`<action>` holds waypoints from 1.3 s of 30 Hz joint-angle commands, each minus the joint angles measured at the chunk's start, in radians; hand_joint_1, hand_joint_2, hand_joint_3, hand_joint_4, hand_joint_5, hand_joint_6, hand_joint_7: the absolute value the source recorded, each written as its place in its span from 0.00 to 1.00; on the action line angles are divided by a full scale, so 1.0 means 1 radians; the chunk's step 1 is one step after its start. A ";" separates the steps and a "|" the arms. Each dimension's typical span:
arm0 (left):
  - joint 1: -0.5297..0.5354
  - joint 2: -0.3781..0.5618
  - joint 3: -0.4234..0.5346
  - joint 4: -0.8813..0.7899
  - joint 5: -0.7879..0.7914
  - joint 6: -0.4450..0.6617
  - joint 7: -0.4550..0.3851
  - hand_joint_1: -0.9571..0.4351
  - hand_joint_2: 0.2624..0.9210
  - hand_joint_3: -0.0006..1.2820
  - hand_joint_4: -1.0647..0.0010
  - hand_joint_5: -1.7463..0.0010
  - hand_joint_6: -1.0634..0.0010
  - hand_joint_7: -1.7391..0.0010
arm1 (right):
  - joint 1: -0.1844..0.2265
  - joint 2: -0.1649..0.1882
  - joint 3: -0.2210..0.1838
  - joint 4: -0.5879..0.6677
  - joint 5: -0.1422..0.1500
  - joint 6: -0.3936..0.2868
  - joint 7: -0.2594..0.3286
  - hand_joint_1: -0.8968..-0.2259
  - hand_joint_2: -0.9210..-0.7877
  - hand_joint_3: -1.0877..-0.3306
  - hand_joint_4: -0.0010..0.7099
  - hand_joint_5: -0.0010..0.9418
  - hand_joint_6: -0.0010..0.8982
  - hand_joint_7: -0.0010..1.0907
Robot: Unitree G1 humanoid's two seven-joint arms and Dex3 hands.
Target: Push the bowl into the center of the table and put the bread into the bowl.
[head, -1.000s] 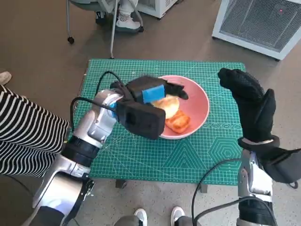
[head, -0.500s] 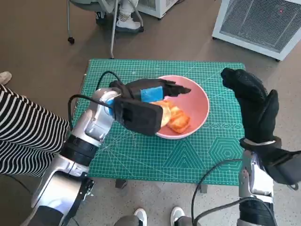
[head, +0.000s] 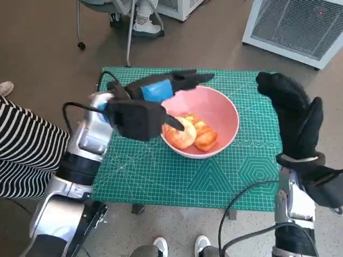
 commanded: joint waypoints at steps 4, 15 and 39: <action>0.051 -0.023 0.135 0.003 -0.142 -0.123 0.103 0.21 0.99 0.05 1.00 1.00 0.89 0.99 | -0.020 -0.015 0.003 -0.023 -0.070 0.014 -0.052 0.23 0.00 0.34 0.27 0.01 0.07 0.47; 0.109 -0.153 0.241 0.004 -0.372 -0.208 0.127 0.18 1.00 0.22 0.99 1.00 0.84 0.98 | -0.048 -0.008 0.018 -0.029 -0.104 0.017 -0.087 0.22 0.00 0.32 0.27 0.01 0.06 0.47; 0.187 -0.312 0.307 -0.068 -0.567 -0.257 0.125 0.18 1.00 0.36 0.91 0.95 1.00 0.75 | -0.136 0.003 0.033 -0.029 -0.091 0.083 -0.086 0.13 0.00 0.49 0.26 0.00 0.07 0.47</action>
